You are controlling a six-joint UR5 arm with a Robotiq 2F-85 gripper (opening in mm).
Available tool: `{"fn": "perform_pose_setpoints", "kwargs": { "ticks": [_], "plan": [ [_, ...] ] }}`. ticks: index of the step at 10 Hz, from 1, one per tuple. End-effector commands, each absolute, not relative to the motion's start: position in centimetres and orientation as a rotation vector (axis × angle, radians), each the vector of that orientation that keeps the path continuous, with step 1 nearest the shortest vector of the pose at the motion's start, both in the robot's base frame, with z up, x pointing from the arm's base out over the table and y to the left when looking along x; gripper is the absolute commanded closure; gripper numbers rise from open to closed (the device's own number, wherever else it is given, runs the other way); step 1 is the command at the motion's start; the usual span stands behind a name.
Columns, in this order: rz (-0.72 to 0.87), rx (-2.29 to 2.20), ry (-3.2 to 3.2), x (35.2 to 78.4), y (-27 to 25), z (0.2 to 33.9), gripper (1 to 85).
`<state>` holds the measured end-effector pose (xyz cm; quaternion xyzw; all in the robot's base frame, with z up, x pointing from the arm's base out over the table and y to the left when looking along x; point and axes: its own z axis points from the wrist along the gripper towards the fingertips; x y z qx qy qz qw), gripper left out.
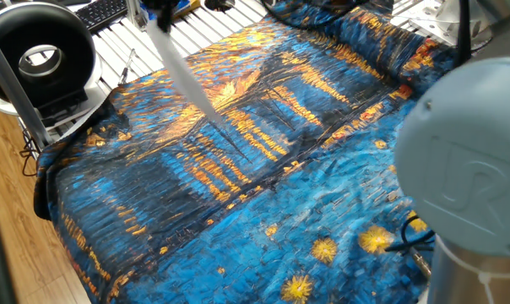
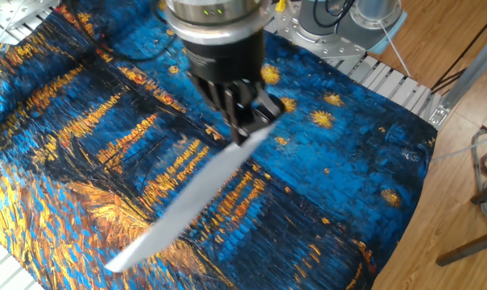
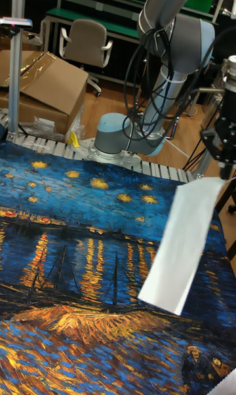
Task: Flip over and spread out the paper that is laid flat on the table
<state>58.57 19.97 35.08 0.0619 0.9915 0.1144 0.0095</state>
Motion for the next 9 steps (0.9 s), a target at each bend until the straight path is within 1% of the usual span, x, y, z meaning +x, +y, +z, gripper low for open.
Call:
{"fn": "perform_pose_setpoints", "kwargs": {
  "ticks": [1,3,4,6,8,9],
  "plan": [
    [0.557,0.295,3.074,58.5,23.7,35.7,84.7],
    [0.637,0.382,3.046,59.1,25.0,36.1,84.7],
    [0.618,0.384,3.050,59.2,24.5,35.8,84.7],
    [0.606,0.314,3.081,59.1,23.1,34.9,84.7],
    [0.668,0.105,3.127,58.2,21.4,33.5,84.7],
    [0.592,0.035,3.134,58.4,18.8,32.0,84.7]
  ]
}}
